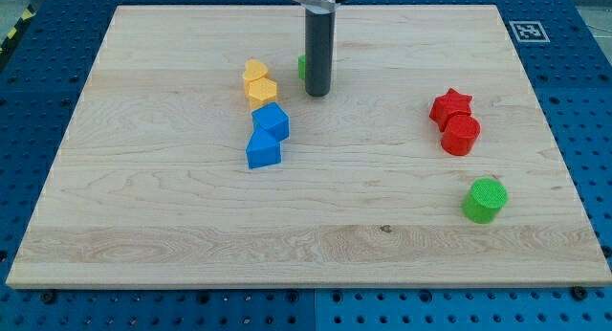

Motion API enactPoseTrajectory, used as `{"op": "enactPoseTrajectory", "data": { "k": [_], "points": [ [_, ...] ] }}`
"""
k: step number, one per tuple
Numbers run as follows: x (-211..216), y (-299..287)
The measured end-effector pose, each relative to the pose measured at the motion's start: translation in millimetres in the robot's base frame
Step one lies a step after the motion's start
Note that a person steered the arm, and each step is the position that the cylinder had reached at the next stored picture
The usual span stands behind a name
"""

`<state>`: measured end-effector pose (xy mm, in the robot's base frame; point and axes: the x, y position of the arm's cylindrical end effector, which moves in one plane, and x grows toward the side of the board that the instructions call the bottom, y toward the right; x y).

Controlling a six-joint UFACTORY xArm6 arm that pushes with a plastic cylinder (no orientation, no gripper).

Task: Move the green star to the top center of the board

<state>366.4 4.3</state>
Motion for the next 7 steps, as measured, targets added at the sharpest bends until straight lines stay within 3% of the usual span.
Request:
{"op": "enactPoseTrajectory", "data": {
  "k": [5, 7],
  "points": [
    [-26.1, -19.8],
    [-5.0, 69.1]
  ]
}}
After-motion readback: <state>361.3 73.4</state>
